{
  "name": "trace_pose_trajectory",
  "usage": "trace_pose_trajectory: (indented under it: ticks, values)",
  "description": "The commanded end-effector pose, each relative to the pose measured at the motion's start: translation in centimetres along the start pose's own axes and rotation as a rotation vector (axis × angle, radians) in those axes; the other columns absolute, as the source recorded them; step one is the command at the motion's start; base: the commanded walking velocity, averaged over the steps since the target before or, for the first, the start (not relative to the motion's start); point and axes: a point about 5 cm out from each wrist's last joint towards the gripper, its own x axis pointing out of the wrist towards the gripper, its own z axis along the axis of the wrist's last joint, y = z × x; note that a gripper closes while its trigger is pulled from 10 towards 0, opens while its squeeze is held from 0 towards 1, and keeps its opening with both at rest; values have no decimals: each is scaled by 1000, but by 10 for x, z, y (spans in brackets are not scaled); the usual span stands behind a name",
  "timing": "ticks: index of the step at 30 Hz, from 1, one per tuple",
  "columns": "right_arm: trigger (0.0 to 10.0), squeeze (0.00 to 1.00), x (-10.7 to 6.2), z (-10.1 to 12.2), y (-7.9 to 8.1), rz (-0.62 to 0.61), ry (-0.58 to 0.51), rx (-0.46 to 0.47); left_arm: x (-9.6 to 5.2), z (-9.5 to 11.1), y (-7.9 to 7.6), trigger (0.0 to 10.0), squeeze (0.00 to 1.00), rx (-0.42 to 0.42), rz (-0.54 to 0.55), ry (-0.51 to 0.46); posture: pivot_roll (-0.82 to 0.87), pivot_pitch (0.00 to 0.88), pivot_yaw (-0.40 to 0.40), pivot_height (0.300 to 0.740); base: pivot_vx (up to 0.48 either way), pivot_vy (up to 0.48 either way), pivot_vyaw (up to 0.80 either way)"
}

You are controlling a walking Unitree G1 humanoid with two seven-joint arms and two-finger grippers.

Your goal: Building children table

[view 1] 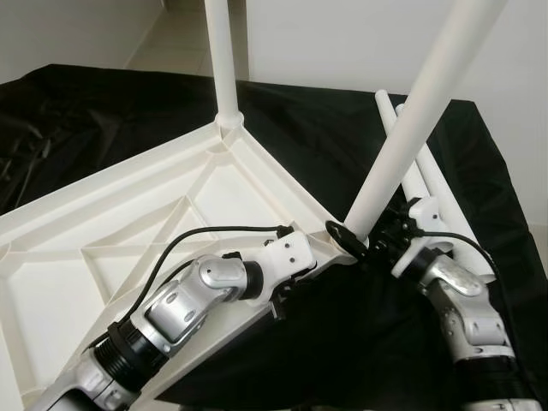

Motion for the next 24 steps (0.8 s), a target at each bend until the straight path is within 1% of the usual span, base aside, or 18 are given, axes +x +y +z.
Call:
trace_pose_trajectory:
  ticks: [1, 4, 5, 6, 7, 8, 9, 12, 13, 14, 15, 16, 20, 24]
  values:
    - [10000, 0, -7, -3, -7, -20, 11, 2, -2, -15, 2, 10000, 0, -35, -9, 68, -44, 113, 9, 740, 0, 0, 0]
    - [10000, 0, -8, -3, -8, -8, 17, -2, -1, -15, 5, 10000, 0, -43, 11, 73, -44, 113, 8, 740, 0, 0, 0]
    - [9804, 0, -8, -4, -8, 4, 31, -2, 0, -16, 7, 10000, 0, -60, 27, 85, -43, 111, 7, 740, 0, 0, 0]
    - [9804, 0, -8, -4, -8, 4, 31, -2, 0, -16, 7, 10000, 0, -60, 27, 85, -43, 111, 7, 740, 0, 0, 0]
    - [7294, 0, -9, -5, -8, 21, 46, -7, 1, -16, 9, 10000, 0, -78, 45, 92, -44, 109, 7, 740, 0, 0, 0]
    - [2863, 0, -9, -7, -8, 34, 60, -6, 2, -16, 11, 10000, 0, -95, 54, 99, -44, 108, 6, 740, 0, 0, 0]
    - [3647, 0, -9, -9, -7, 47, 70, -5, 3, -16, 12, 10000, 0, -105, 58, 102, -45, 107, 6, 740, 0, 0, 0]
    - [3529, 0, -9, -9, -7, 54, 76, -5, 4, -16, 12, 10000, 0, -109, 58, 103, -45, 107, 6, 740, 0, 0, 0]
    - [3804, 0, -8, -10, -6, 69, 84, -1, 4, -16, 11, 10000, 0, -118, 55, 108, -48, 106, 8, 740, 0, 0, 0]
    - [6392, 0, -7, -11, -5, 82, 91, -1, 5, -15, 11, 10000, 0, -114, 52, 104, -48, 106, 8, 740, 0, 0, 0]
    - [6392, 0, -7, -11, -5, 82, 91, -1, 5, -15, 11, 10000, 0, -114, 52, 104, -48, 106, 8, 740, 0, 0, 0]
    - [10000, 0, -6, -12, -4, 96, 97, 0, 6, -14, 11, 10000, 0, -107, 49, 102, -48, 106, 8, 740, 0, 0, 0]
    - [10000, 0, 0, -12, -5, 93, 90, 10, 7, -14, 9, 10000, 0, -86, 35, 106, -44, 109, 10, 740, 0, 0, 0]
    - [10000, 0, 3, -14, -6, 77, 105, 25, 7, -13, 8, 10000, 0, -86, 35, 109, -39, 109, 8, 740, 0, 0, 0]
